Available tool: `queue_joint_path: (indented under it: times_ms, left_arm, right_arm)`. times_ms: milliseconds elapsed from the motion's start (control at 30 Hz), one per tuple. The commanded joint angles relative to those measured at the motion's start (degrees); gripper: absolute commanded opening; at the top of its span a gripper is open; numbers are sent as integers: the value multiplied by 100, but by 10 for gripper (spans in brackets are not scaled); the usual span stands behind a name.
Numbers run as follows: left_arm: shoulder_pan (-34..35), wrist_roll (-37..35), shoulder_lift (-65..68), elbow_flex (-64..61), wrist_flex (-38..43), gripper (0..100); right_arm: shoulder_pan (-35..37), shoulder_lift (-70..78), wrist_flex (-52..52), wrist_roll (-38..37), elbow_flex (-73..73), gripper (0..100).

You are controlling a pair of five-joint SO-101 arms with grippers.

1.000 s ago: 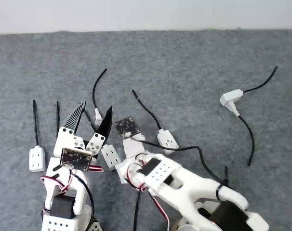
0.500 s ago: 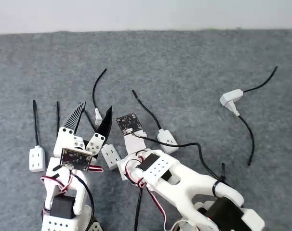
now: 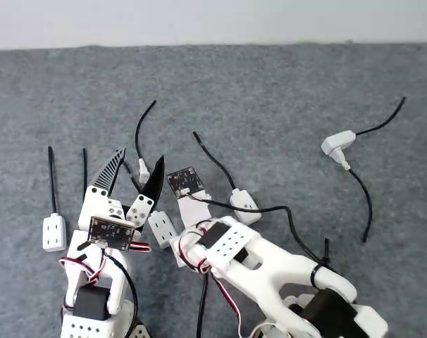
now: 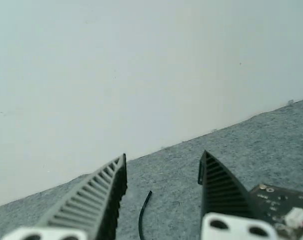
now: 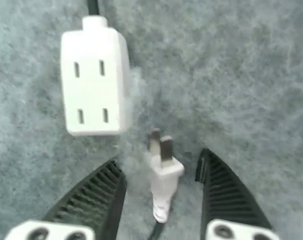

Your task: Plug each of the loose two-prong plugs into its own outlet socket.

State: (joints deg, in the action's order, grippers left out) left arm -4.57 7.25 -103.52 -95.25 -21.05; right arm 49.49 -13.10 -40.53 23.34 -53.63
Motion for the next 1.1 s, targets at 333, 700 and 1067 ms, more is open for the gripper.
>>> queue_joint_path:
  times_ms: [333, 700, 1067]
  left_arm:
    - [-18, 53, -79, 31, 193, 227]
    - [-18, 53, -79, 31, 193, 227]
    - [-18, 53, -79, 31, 193, 227]
  right_arm:
    - [57, -462, 13, -79, -273, 217]
    - [57, -453, 57, -79, -281, 141]
    - [145, -444, 338, -237, -378, 5]
